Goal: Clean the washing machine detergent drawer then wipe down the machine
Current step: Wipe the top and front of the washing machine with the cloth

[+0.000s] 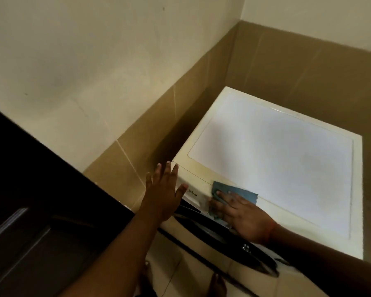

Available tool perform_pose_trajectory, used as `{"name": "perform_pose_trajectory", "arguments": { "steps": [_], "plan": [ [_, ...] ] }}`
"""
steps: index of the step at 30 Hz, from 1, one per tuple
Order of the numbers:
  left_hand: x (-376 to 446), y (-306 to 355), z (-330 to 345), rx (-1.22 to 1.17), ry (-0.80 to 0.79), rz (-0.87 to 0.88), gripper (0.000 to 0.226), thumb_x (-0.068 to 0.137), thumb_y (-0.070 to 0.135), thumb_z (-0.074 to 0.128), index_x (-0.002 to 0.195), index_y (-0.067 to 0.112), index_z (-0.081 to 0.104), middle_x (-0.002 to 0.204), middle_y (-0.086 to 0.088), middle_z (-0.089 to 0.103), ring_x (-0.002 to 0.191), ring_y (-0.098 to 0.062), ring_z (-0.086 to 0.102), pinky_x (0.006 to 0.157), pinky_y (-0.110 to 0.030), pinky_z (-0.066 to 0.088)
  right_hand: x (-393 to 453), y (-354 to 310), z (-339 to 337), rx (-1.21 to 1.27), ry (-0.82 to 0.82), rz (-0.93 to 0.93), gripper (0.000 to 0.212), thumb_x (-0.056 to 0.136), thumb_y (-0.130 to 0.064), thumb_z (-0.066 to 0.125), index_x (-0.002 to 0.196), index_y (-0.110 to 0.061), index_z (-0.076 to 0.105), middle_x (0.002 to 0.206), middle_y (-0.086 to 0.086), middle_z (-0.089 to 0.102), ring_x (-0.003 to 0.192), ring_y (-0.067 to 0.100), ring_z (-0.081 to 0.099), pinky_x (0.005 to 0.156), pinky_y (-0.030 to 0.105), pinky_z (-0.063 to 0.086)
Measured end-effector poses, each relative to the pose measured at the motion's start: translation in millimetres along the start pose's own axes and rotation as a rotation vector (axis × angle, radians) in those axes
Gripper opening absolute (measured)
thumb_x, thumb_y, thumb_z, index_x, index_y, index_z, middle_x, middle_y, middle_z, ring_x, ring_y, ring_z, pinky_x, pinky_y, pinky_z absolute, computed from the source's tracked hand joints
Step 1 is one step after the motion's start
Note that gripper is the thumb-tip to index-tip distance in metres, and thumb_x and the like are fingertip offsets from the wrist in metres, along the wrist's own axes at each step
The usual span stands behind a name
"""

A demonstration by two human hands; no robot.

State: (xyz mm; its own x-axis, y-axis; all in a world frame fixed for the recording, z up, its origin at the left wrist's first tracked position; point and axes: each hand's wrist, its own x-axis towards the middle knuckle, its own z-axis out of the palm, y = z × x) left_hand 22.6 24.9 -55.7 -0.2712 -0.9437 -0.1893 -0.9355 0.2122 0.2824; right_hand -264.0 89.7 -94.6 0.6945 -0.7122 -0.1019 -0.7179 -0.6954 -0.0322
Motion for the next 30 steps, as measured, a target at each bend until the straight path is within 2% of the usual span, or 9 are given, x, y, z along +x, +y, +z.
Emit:
{"name": "perform_pose_trajectory", "arguments": {
  "steps": [2,4,6,9,11,14,19,25,30],
  "plan": [
    [8.1,-8.6,-2.2,0.015,-0.009,0.068,0.090,0.081,0.075,-0.012,0.155,0.025,-0.004,0.164,-0.004,-0.004,0.150,-0.027,-0.010,0.119,-0.052,-0.004,30.4,-13.4,7.3,-0.027,-0.020,0.079,0.048,0.108,-0.027,0.021,0.156,-0.023,0.017,0.162,-0.001,0.019,0.151,0.022,0.003,0.120,0.047,0.017],
    [15.9,-15.9,-2.1,0.059,-0.038,0.143,0.088,0.081,0.072,-0.010,0.156,0.025,-0.003,0.164,-0.004,-0.005,0.150,-0.028,-0.011,0.119,-0.052,-0.005,58.8,-30.0,11.1,-0.031,-0.044,0.166,0.049,0.108,-0.025,0.017,0.156,-0.024,0.009,0.163,0.002,0.015,0.151,0.022,0.002,0.119,0.048,0.016],
    [27.6,-22.4,-3.6,0.120,-0.042,0.246,0.088,0.082,0.073,-0.012,0.156,0.026,-0.002,0.164,-0.004,-0.006,0.150,-0.029,-0.011,0.118,-0.052,-0.006,71.2,-35.0,13.8,-0.071,-0.019,0.189,0.055,0.106,-0.018,0.029,0.157,-0.023,0.006,0.164,0.002,0.011,0.151,0.026,0.004,0.119,0.050,0.017],
    [46.1,-30.6,-6.0,0.190,-0.033,0.368,0.084,0.086,0.071,-0.008,0.156,0.026,0.000,0.165,-0.003,-0.005,0.150,-0.029,-0.011,0.119,-0.054,-0.005,50.2,-32.3,7.0,-0.118,0.034,0.216,0.063,0.100,-0.011,0.048,0.155,-0.028,0.020,0.164,-0.002,0.010,0.150,0.029,0.009,0.117,0.051,0.022],
    [53.3,-31.1,-7.1,0.219,-0.042,0.408,0.082,0.086,0.070,-0.006,0.156,0.027,-0.001,0.164,-0.002,-0.007,0.150,-0.028,-0.012,0.119,-0.056,-0.004,19.1,-30.9,3.3,-0.139,0.011,0.298,0.066,0.097,-0.016,0.052,0.153,-0.034,0.023,0.164,-0.001,0.009,0.150,0.029,0.008,0.118,0.051,0.019],
    [53.6,-24.2,-3.7,0.230,-0.058,0.479,0.081,0.085,0.069,-0.005,0.155,0.028,-0.004,0.164,0.000,-0.009,0.150,-0.028,-0.014,0.119,-0.057,-0.004,-19.7,-35.6,-1.6,-0.164,-0.074,0.412,0.071,0.095,-0.031,0.052,0.154,-0.040,0.013,0.165,0.002,0.004,0.151,0.030,0.005,0.119,0.052,0.016],
    [45.5,-8.0,5.4,0.264,-0.106,0.486,0.084,0.082,0.071,-0.011,0.155,0.029,-0.007,0.164,0.000,-0.012,0.150,-0.027,-0.014,0.119,-0.057,-0.003,20.2,-57.3,3.5,-0.113,-0.064,0.508,0.093,0.089,-0.015,0.064,0.153,-0.044,0.003,0.165,0.002,-0.003,0.150,0.033,0.000,0.117,0.057,0.017],
    [36.5,23.3,8.3,0.257,-0.112,0.486,0.084,0.084,0.071,-0.007,0.156,0.027,-0.002,0.164,-0.001,-0.008,0.150,-0.027,-0.013,0.119,-0.056,-0.003,12.3,-43.9,0.2,-0.152,0.019,0.477,0.080,0.089,-0.018,0.063,0.152,-0.043,0.021,0.165,-0.001,0.005,0.150,0.032,0.012,0.117,0.054,0.021],
    [28.7,28.5,8.9,0.250,-0.094,0.478,0.078,0.090,0.067,0.000,0.156,0.026,-0.003,0.164,-0.001,-0.010,0.150,-0.027,-0.013,0.119,-0.054,-0.003,-45.0,-58.0,17.7,-0.013,0.130,0.823,0.082,0.089,-0.014,0.065,0.153,-0.037,0.019,0.163,0.004,0.017,0.149,0.032,0.017,0.118,0.054,0.021]
  ]
}}
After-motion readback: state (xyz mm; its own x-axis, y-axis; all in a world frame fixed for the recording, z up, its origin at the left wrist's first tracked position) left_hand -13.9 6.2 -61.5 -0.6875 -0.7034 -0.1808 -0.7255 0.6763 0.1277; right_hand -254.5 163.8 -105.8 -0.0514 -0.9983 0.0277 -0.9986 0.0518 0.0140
